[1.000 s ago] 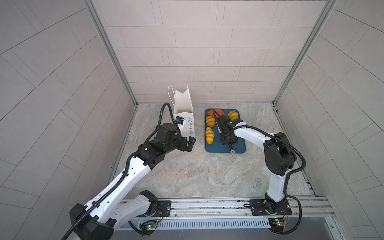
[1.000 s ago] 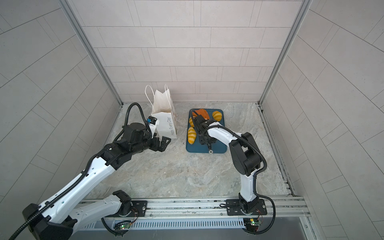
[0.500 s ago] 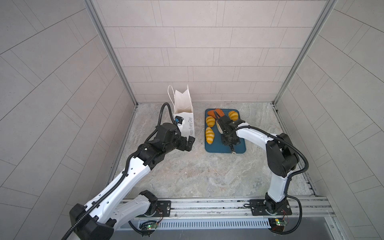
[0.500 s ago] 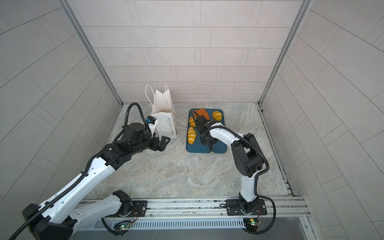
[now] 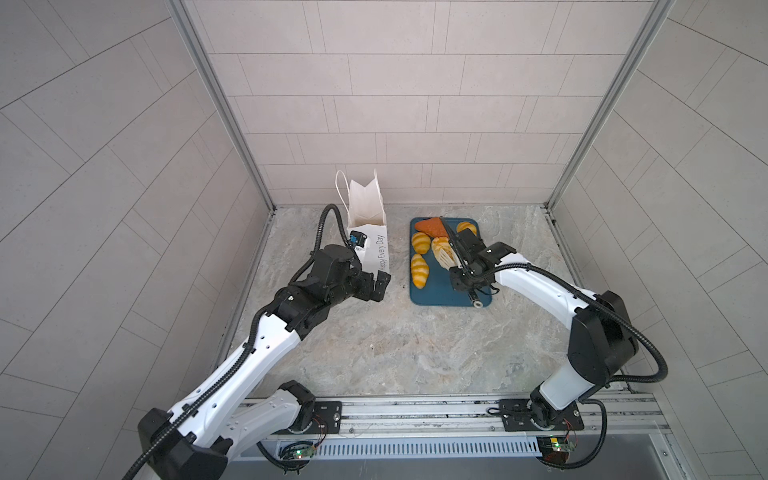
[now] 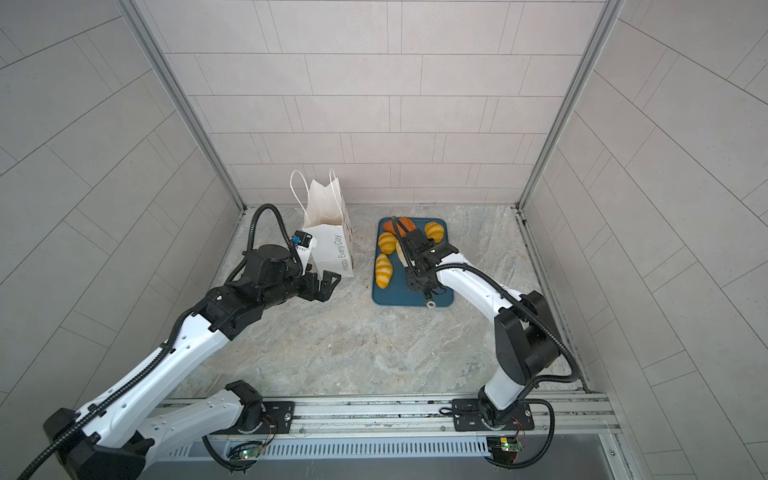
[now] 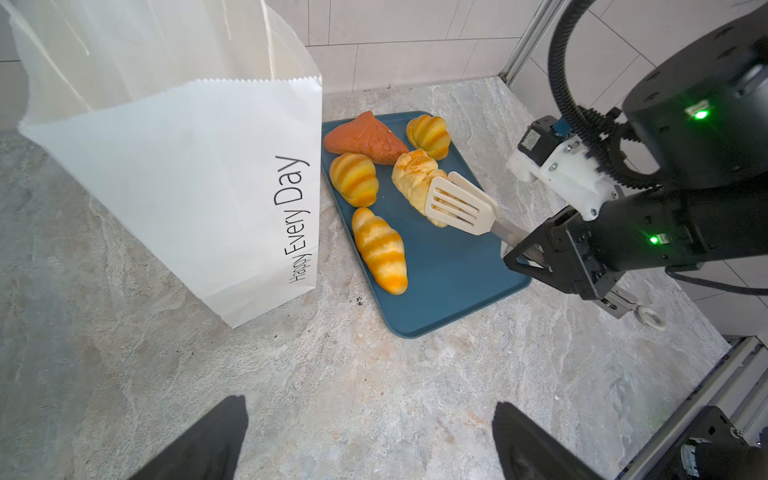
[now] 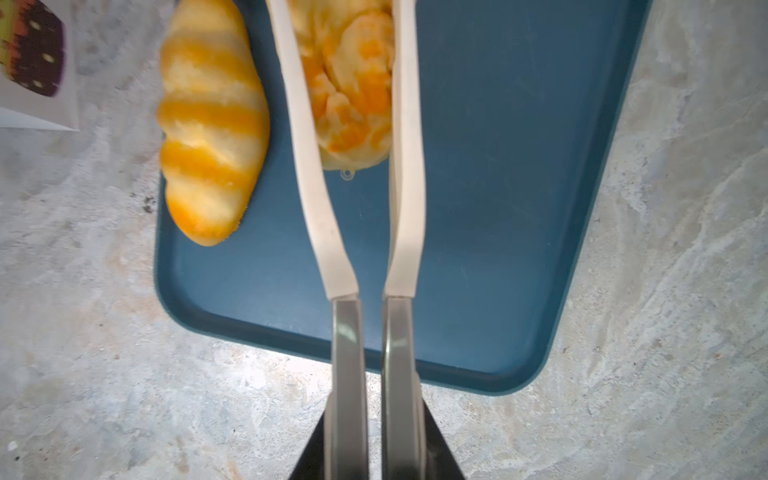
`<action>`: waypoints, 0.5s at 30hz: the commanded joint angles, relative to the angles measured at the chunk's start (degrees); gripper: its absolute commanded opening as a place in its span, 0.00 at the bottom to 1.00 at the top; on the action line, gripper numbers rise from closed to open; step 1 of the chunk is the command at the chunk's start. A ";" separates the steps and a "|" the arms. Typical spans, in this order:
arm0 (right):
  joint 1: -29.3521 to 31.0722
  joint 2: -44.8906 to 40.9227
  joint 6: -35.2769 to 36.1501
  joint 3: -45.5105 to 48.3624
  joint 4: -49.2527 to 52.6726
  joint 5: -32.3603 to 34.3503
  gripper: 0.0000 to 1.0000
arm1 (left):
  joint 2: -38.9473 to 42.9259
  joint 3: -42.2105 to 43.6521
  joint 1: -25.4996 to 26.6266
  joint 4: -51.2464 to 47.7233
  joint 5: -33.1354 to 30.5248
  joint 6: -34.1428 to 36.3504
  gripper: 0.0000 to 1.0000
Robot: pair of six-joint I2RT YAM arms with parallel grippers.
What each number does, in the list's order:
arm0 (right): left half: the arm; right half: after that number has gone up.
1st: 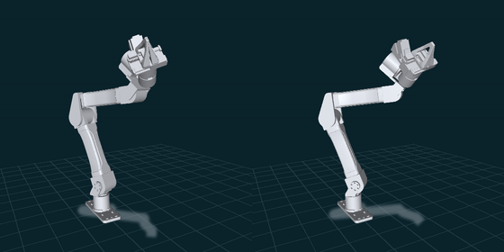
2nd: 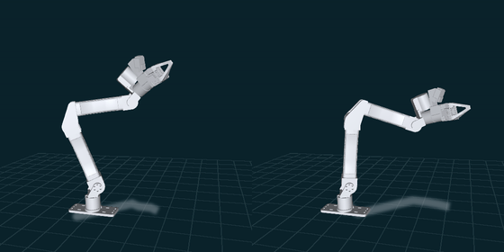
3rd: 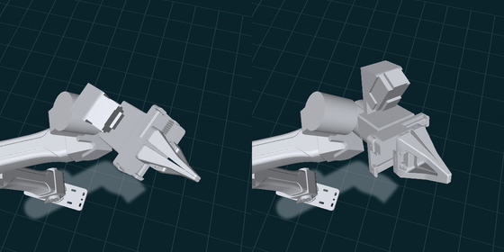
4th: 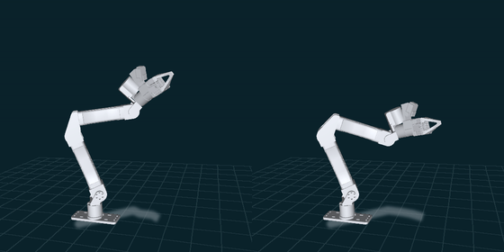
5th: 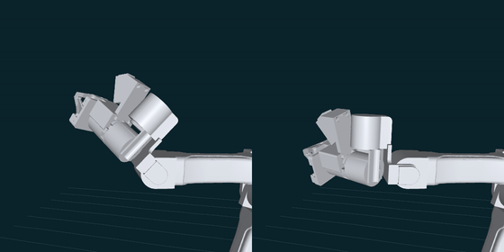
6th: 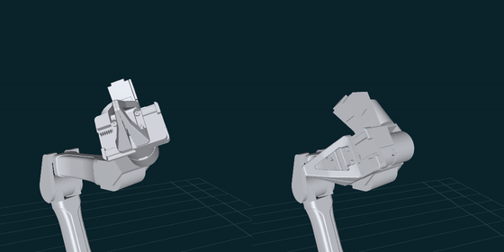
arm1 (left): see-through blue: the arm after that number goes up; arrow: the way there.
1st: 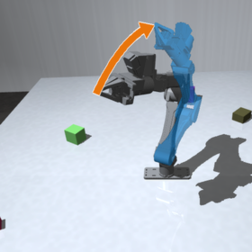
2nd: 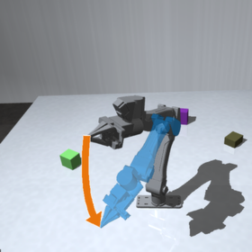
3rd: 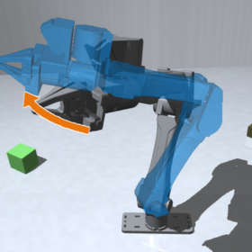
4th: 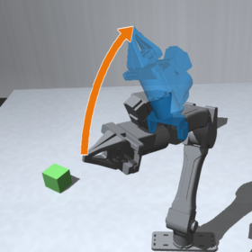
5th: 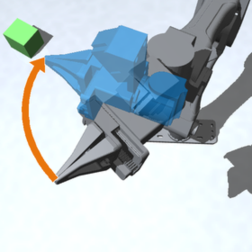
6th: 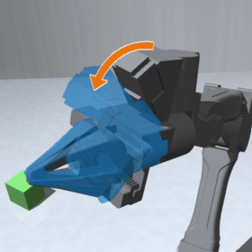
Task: Place the fake bread into the paper bag
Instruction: 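Close the tongs on the braided bun and lift it with right gripper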
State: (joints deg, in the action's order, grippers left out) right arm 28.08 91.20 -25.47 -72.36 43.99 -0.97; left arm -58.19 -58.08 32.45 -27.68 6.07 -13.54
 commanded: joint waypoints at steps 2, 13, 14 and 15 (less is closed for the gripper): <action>0.48 -5.32 1.26 0.77 -2.52 -2.25 0.27 | 0.89 -2.07 0.33 1.29 -1.12 -0.76 1.00; 3.38 -11.38 1.19 1.87 -4.80 -4.11 0.27 | 1.42 -5.04 -0.22 -2.02 -6.91 -1.50 1.00; 3.67 -11.79 1.15 1.87 -5.02 -4.25 0.27 | 1.69 -5.27 -0.42 -2.36 -7.47 -1.49 1.00; 3.89 -12.11 1.15 1.87 -5.18 -4.37 0.27 | 1.94 -5.44 -0.66 -2.71 -8.03 -1.49 1.00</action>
State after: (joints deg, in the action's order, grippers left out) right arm 31.29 81.97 -24.40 -70.37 41.25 -5.19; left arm -57.74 -61.54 32.27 -28.86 0.99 -14.59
